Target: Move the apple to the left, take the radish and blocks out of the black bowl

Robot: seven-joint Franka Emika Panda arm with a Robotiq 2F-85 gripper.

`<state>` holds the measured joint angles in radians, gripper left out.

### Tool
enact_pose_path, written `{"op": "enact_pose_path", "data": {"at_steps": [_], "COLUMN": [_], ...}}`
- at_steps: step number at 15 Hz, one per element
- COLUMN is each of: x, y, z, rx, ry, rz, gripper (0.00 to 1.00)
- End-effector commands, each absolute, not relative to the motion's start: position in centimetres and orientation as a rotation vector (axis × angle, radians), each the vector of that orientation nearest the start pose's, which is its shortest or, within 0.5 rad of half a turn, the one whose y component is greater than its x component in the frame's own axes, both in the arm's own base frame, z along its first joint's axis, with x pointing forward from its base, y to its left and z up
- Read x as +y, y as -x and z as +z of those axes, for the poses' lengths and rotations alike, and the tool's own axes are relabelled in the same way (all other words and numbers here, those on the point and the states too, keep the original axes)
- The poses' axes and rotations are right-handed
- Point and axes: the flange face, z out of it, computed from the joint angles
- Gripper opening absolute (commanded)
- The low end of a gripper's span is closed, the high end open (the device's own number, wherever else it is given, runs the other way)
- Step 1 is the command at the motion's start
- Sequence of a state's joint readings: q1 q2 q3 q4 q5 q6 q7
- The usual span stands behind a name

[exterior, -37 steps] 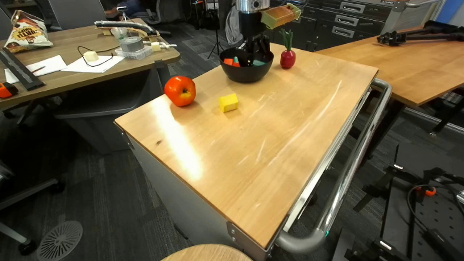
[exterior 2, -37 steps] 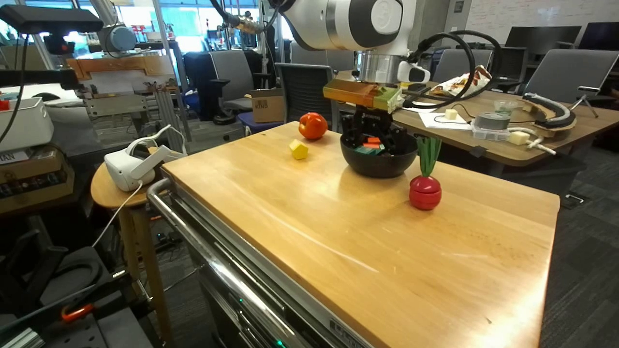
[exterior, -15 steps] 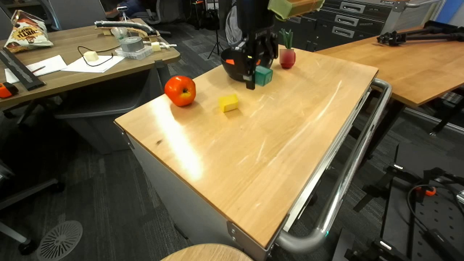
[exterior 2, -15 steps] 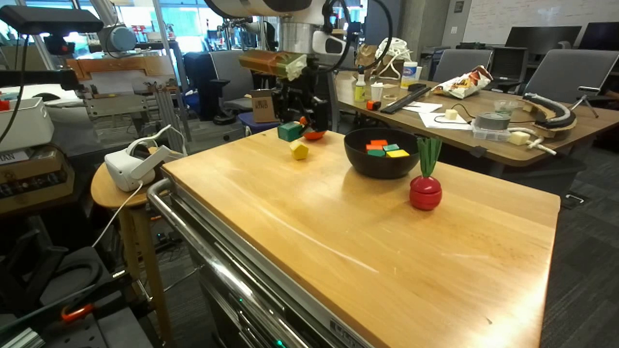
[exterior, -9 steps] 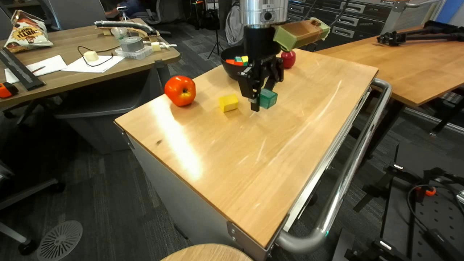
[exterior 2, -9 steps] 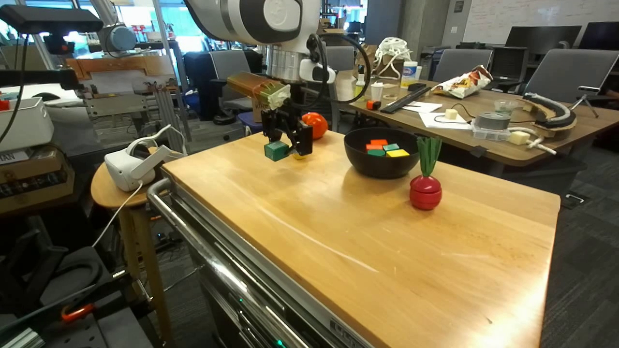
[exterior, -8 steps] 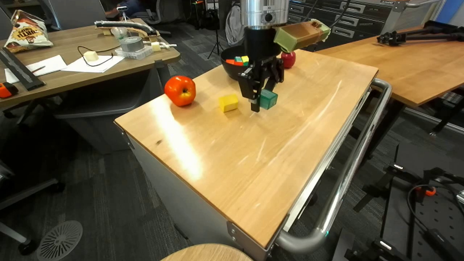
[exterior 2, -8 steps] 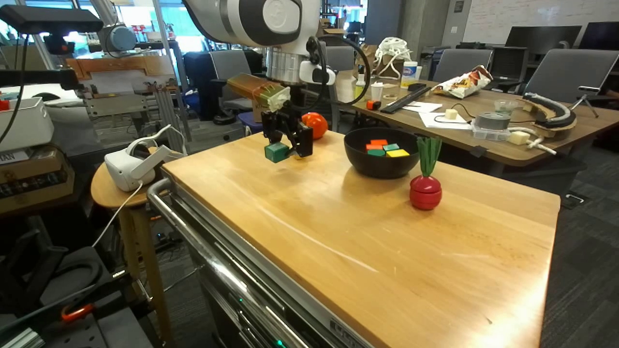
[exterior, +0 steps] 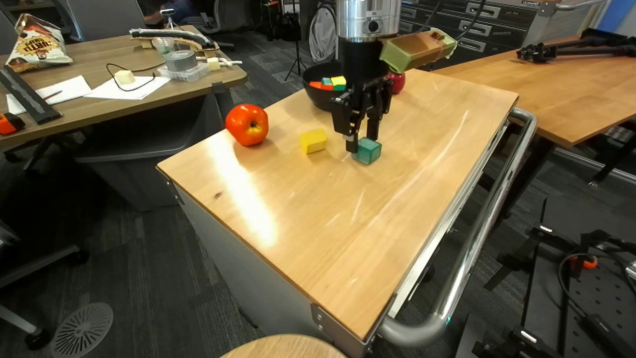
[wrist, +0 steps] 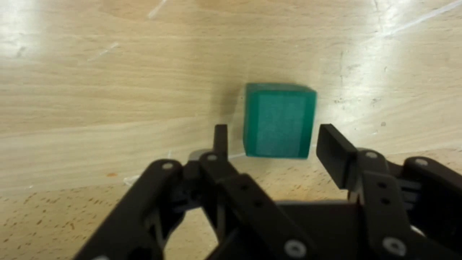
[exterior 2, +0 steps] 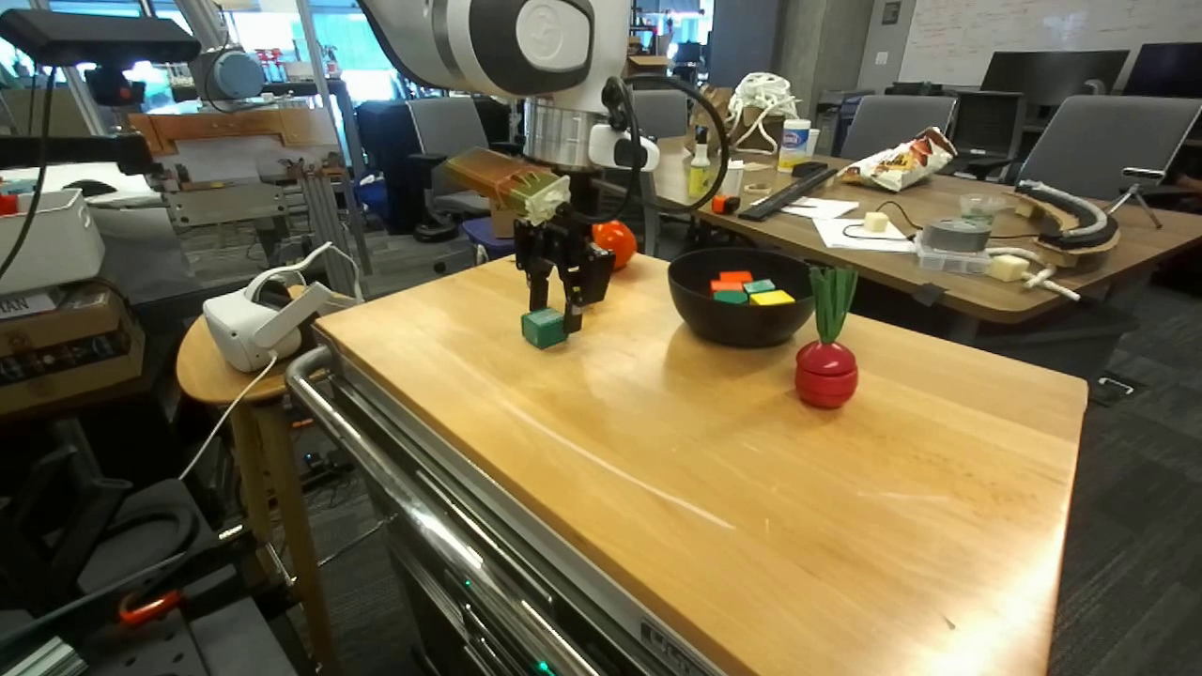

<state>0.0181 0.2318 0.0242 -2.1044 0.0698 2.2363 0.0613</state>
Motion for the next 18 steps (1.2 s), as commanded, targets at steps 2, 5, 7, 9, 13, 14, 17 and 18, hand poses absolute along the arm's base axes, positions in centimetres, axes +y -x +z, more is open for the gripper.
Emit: {"op": "enact_pose_path", "data": {"at_steps": [2,5,7,9,13,14,17,18], "x": [1.8,0.4,-1.1,-3.1,-5.2,-5.8,-5.7,-5.3], "y": [-56.2,-56.0,-55.9,-56.1,-57.7,-57.6,-57.6,-57.7], "z": [30.8,33.0,35.8,38.9,41.0,41.8,40.7,40.4], "rx": [0.113,0.152,0.172,0.190,0.240,0.255,0.252,0.243], "ry": [3.088,3.109,3.124,3.127,3.104,3.101,3.106,3.106], "rz": [0.136,0.017,-0.159,-0.317,-0.427,-0.451,-0.419,-0.411], "gripper": [1.00,1.00,1.00,1.00,1.00,1.00,1.00,1.00]}}
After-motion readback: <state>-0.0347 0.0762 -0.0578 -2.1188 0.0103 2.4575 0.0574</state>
